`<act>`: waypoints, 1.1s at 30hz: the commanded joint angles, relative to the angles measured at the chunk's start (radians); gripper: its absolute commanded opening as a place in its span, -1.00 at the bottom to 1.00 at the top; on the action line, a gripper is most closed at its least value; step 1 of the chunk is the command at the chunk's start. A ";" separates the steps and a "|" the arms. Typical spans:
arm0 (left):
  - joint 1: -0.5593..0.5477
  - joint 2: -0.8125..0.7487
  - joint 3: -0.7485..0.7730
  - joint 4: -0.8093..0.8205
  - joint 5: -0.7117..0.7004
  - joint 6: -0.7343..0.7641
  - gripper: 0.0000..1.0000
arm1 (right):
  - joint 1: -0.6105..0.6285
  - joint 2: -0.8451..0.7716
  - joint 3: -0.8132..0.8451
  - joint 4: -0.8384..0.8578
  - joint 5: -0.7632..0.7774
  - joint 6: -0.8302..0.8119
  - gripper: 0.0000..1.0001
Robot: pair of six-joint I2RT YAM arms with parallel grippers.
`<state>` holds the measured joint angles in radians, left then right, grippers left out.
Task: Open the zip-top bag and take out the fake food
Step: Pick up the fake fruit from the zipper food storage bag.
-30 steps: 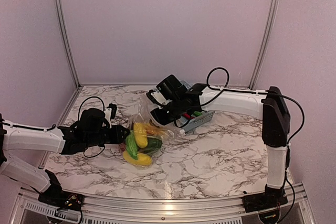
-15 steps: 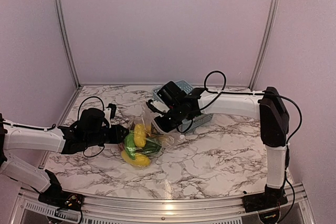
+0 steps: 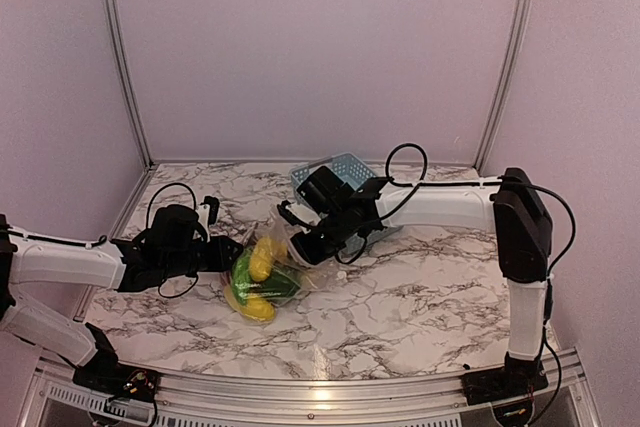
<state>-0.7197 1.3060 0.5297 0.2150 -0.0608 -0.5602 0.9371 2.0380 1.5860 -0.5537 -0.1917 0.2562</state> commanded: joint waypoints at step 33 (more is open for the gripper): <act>0.022 0.038 -0.030 -0.081 -0.013 0.023 -0.51 | 0.014 -0.212 -0.004 -0.012 0.105 0.050 -0.45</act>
<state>-0.7094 1.3167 0.5278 0.2138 -0.0601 -0.5533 0.9443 1.8690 1.5757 -0.5411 -0.1085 0.2989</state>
